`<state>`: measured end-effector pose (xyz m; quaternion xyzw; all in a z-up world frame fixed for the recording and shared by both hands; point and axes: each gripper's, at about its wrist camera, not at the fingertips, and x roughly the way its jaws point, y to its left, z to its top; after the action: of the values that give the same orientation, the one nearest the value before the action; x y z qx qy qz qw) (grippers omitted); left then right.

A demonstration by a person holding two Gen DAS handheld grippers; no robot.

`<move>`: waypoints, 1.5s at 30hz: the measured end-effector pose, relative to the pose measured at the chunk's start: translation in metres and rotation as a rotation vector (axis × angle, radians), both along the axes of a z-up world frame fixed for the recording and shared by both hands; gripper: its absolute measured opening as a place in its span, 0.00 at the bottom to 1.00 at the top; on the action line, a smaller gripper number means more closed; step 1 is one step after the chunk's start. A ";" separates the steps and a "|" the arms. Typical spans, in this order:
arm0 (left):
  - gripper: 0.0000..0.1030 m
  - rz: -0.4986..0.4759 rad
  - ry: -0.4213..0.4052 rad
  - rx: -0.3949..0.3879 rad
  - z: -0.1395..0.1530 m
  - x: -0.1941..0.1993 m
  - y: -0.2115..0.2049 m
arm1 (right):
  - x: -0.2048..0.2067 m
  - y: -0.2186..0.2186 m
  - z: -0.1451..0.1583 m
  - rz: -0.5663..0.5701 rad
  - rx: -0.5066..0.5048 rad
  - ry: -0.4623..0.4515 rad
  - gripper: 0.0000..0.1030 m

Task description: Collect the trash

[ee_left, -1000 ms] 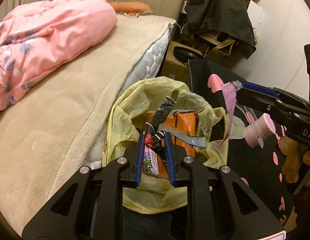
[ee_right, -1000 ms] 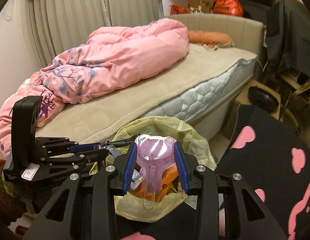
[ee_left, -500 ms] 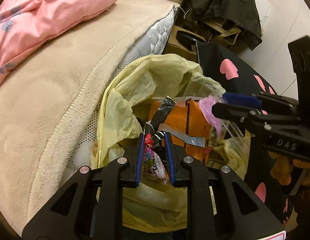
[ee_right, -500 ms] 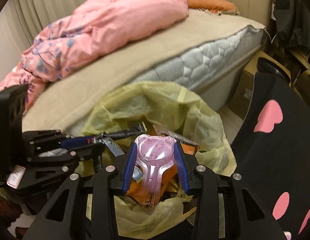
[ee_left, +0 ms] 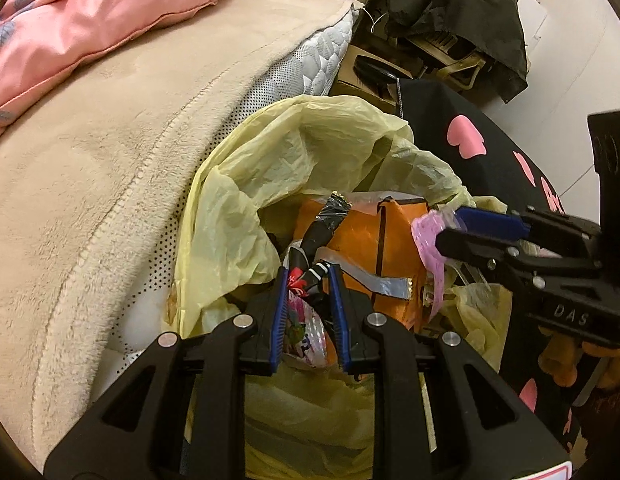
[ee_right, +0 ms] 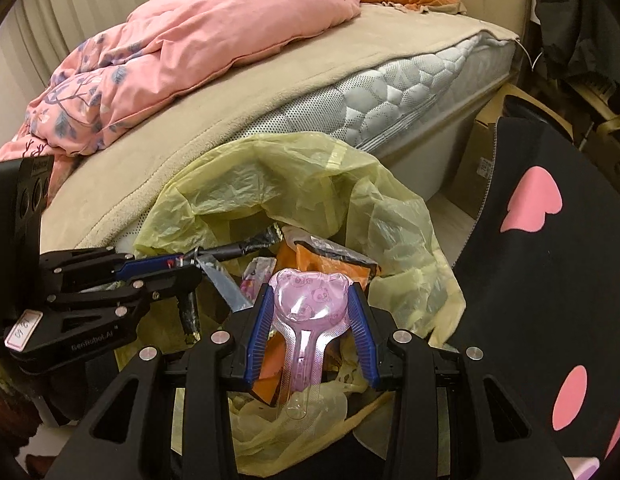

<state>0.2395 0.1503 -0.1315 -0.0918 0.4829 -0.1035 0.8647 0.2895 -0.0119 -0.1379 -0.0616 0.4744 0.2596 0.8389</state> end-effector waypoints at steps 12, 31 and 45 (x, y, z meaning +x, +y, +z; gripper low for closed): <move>0.53 0.081 -0.074 -0.075 0.035 -0.019 0.015 | -0.016 -0.011 0.025 -0.020 0.038 -0.059 0.49; 0.85 0.013 -0.248 0.096 0.118 -0.172 -0.096 | -0.194 -0.100 0.108 -0.200 0.020 -0.245 0.57; 0.85 0.036 -0.214 0.169 0.132 -0.232 -0.118 | -0.296 -0.135 0.104 -0.366 0.013 -0.283 0.57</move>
<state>0.0072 0.0324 0.0006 -0.0155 0.3933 -0.0559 0.9176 -0.0067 -0.1464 -0.0339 -0.0050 0.3537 0.0951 0.9305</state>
